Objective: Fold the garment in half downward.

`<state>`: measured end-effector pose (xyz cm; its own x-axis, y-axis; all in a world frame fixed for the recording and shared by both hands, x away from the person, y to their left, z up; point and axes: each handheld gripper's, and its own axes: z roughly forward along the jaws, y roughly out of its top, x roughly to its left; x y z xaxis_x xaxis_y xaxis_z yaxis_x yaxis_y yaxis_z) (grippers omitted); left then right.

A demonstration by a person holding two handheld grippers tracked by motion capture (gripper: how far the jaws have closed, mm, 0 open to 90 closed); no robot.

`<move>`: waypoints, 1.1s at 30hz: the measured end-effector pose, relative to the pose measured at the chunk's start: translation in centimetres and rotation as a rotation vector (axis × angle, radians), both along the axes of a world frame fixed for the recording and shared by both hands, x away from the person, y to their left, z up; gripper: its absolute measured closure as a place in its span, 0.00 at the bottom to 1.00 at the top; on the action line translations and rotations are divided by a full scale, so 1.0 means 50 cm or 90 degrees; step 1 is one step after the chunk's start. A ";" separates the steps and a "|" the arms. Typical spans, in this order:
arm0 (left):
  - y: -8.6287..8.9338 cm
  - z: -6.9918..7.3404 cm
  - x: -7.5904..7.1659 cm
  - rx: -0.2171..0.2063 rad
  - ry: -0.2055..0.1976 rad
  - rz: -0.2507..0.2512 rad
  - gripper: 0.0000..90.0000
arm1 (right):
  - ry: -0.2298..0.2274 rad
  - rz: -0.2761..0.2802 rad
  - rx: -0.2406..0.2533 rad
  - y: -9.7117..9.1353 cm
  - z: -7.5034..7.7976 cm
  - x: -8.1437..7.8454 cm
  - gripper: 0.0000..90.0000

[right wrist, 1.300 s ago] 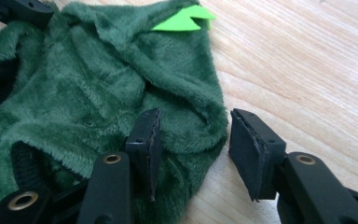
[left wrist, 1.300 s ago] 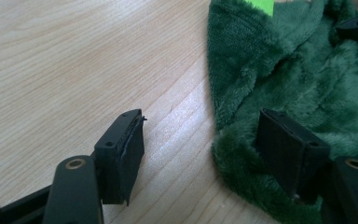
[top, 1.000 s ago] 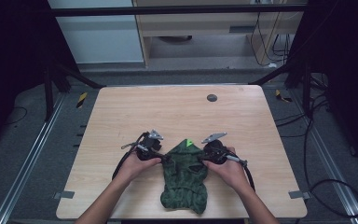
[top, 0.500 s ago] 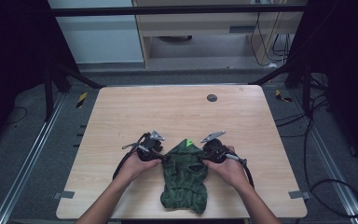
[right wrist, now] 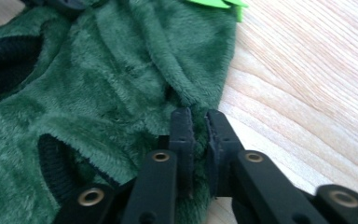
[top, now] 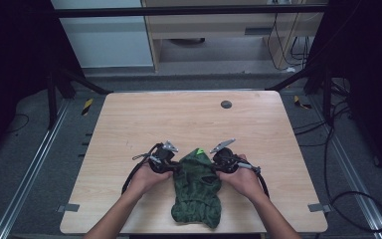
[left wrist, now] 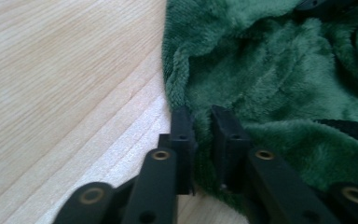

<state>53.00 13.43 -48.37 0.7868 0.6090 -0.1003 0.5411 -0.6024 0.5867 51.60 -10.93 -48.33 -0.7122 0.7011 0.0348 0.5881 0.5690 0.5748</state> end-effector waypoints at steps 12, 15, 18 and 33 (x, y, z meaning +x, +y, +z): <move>0.011 0.023 0.001 -0.012 -0.034 -0.008 0.91 | -0.034 0.026 -0.003 -0.004 0.033 0.004 0.95; 0.013 0.035 0.003 -0.016 -0.046 -0.011 0.91 | -0.053 0.034 -0.005 -0.006 0.054 0.008 0.95; 0.013 0.045 0.004 -0.012 -0.060 -0.014 0.91 | -0.061 0.037 -0.002 -0.007 0.062 0.010 0.95; 0.017 0.080 0.010 -0.015 -0.099 -0.021 0.91 | -0.089 0.048 -0.002 -0.011 0.092 0.019 0.96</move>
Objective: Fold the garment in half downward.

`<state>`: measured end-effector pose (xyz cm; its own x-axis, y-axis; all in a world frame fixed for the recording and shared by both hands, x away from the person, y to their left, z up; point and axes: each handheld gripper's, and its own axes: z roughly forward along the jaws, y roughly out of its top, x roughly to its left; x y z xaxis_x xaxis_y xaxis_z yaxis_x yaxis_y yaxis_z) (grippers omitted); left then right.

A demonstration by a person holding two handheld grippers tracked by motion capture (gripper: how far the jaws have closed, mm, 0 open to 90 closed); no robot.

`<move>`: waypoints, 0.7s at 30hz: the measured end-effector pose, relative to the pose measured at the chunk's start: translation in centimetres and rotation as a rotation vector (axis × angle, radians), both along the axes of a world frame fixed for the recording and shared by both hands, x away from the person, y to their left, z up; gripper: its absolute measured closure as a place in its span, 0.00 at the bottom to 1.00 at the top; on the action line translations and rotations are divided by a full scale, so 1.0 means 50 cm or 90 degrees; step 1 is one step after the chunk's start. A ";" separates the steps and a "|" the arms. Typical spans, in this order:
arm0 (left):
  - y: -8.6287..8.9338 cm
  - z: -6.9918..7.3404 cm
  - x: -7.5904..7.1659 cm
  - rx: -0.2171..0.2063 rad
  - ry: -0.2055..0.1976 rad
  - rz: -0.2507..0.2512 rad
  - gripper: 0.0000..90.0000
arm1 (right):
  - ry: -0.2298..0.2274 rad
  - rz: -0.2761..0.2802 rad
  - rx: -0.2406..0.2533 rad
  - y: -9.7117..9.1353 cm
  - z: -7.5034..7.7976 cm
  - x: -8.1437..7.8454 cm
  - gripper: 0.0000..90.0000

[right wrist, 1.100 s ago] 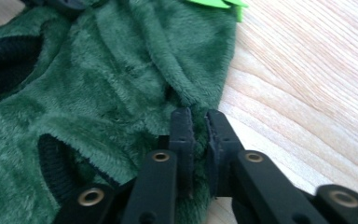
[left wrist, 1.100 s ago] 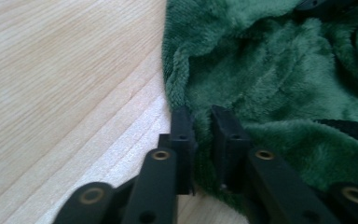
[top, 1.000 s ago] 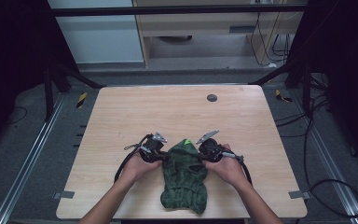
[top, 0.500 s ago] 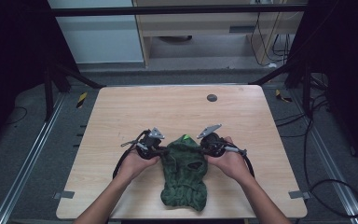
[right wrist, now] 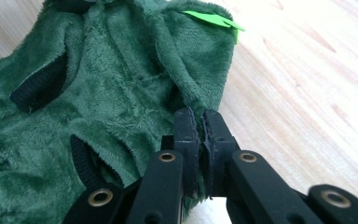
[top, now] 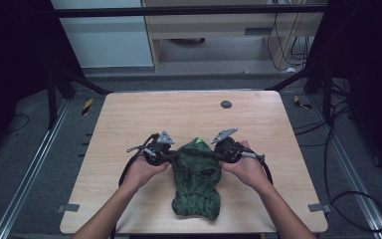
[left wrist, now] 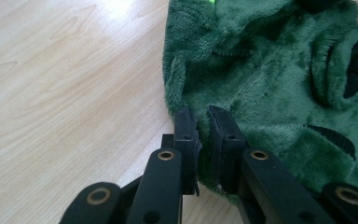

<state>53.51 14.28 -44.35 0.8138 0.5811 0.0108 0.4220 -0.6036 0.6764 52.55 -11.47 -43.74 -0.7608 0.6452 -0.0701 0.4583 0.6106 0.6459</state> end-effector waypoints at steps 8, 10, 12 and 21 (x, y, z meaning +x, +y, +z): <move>0.001 0.022 0.012 0.006 -0.016 -0.001 0.91 | -0.019 0.002 0.004 0.000 0.027 0.011 0.96; 0.000 0.026 0.013 0.008 -0.021 0.001 0.91 | -0.023 0.004 0.002 0.000 0.030 0.012 0.96; 0.001 0.030 0.014 0.007 -0.023 0.000 0.91 | -0.027 0.004 0.001 0.000 0.035 0.013 0.96; 0.000 0.045 0.018 0.010 -0.039 0.002 0.92 | -0.036 0.005 0.003 -0.001 0.049 0.020 0.96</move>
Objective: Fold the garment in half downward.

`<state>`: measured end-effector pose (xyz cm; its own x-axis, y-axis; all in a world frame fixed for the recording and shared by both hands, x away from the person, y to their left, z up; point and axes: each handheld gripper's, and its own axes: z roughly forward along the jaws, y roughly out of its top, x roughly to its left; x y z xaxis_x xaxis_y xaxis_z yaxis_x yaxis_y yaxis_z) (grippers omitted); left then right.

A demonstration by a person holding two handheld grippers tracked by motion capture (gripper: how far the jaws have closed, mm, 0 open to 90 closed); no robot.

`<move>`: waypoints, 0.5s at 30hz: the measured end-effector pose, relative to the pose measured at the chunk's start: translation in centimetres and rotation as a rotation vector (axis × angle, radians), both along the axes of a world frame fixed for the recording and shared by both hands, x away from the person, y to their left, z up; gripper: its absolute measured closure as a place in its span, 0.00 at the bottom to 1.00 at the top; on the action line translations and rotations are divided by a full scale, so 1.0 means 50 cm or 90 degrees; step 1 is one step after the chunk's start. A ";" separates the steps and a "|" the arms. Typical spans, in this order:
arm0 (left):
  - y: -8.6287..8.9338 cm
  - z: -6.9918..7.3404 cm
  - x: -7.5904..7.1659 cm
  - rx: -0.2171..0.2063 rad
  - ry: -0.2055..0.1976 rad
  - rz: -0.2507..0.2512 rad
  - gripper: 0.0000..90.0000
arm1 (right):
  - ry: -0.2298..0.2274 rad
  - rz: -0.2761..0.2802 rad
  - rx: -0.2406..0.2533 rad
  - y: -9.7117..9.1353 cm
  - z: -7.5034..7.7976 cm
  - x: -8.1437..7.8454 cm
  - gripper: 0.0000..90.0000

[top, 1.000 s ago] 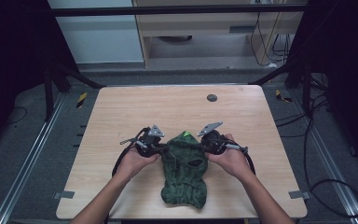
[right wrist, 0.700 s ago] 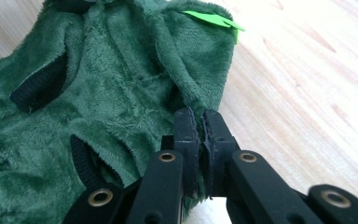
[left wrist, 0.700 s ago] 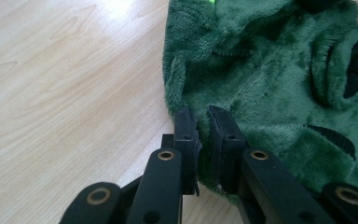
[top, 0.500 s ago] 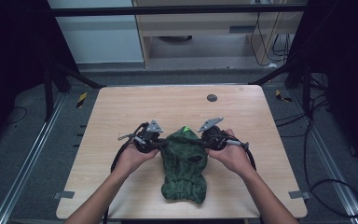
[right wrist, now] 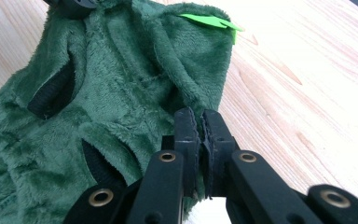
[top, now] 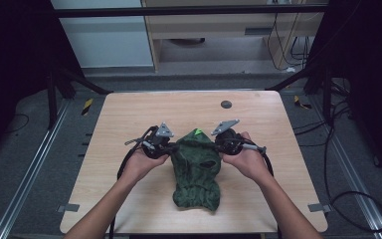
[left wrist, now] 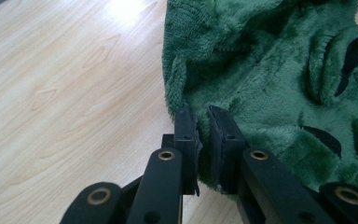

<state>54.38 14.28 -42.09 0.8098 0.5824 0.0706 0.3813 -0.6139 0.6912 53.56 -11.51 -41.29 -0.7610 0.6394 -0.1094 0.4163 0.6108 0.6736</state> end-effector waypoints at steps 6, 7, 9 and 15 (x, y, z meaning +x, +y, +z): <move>-0.001 0.008 0.005 0.005 -0.007 0.001 0.92 | -0.011 0.001 0.001 0.003 0.013 0.005 0.96; -0.001 0.008 0.006 0.007 -0.008 0.000 0.92 | -0.012 0.002 0.000 0.003 0.016 0.006 0.96; 0.000 0.011 0.008 0.006 -0.010 0.004 0.92 | -0.016 0.004 0.002 0.003 0.020 0.008 0.96; 0.000 0.022 0.012 0.006 -0.020 0.006 0.92 | -0.022 -0.001 0.002 0.004 0.028 0.014 0.96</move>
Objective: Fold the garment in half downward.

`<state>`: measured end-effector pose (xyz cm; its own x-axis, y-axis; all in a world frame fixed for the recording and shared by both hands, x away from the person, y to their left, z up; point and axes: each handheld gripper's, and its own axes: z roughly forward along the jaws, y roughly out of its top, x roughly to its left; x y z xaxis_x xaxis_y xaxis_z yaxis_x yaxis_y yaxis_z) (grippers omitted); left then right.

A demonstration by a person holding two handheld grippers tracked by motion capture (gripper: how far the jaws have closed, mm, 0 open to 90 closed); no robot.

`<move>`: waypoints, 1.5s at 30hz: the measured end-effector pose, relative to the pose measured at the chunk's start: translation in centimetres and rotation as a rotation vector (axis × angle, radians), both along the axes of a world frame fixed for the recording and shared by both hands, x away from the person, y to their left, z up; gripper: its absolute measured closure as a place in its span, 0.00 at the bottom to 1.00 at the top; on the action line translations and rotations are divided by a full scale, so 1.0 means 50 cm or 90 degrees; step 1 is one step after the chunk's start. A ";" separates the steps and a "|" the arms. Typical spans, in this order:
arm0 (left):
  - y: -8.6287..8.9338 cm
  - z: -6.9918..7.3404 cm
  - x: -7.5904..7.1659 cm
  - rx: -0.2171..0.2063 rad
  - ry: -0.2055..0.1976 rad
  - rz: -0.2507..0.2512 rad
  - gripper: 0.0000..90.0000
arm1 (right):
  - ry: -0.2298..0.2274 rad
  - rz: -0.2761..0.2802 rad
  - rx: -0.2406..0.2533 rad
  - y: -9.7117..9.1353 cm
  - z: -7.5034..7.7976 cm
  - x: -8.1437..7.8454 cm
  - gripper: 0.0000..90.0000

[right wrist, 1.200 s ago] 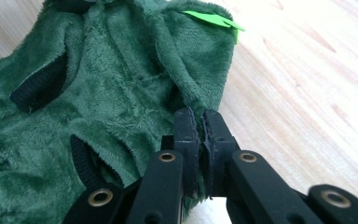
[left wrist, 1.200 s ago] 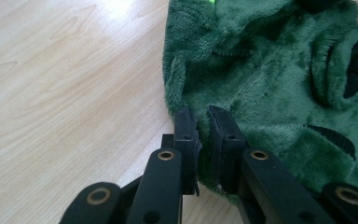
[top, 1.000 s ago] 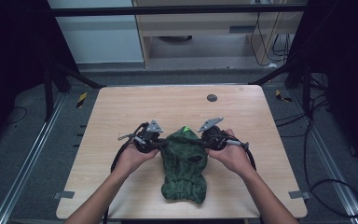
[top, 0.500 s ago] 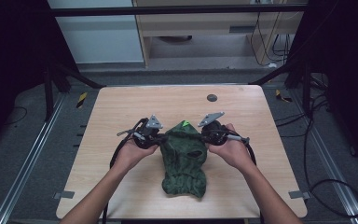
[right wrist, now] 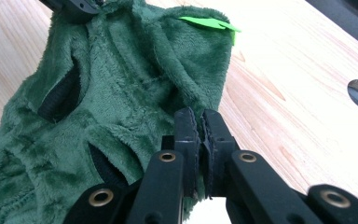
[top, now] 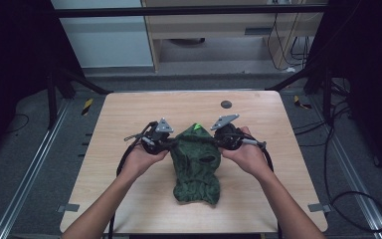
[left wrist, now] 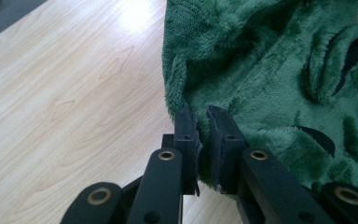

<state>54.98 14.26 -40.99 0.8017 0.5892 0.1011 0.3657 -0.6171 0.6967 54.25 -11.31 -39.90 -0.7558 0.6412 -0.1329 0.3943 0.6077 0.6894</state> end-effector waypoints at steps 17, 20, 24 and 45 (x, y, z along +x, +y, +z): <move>-0.004 0.007 0.009 -0.004 -0.006 0.004 0.92 | -0.005 -0.002 -0.003 -0.005 0.008 0.011 0.96; -0.005 0.009 0.011 -0.004 -0.009 0.005 0.92 | -0.008 -0.001 -0.004 -0.005 0.008 0.012 0.96; -0.004 0.009 0.015 -0.008 -0.009 0.006 0.92 | -0.010 -0.001 -0.002 -0.006 0.008 0.014 0.96; -0.020 0.023 0.031 -0.006 -0.023 0.007 0.92 | -0.019 -0.007 -0.003 -0.022 0.010 0.034 0.96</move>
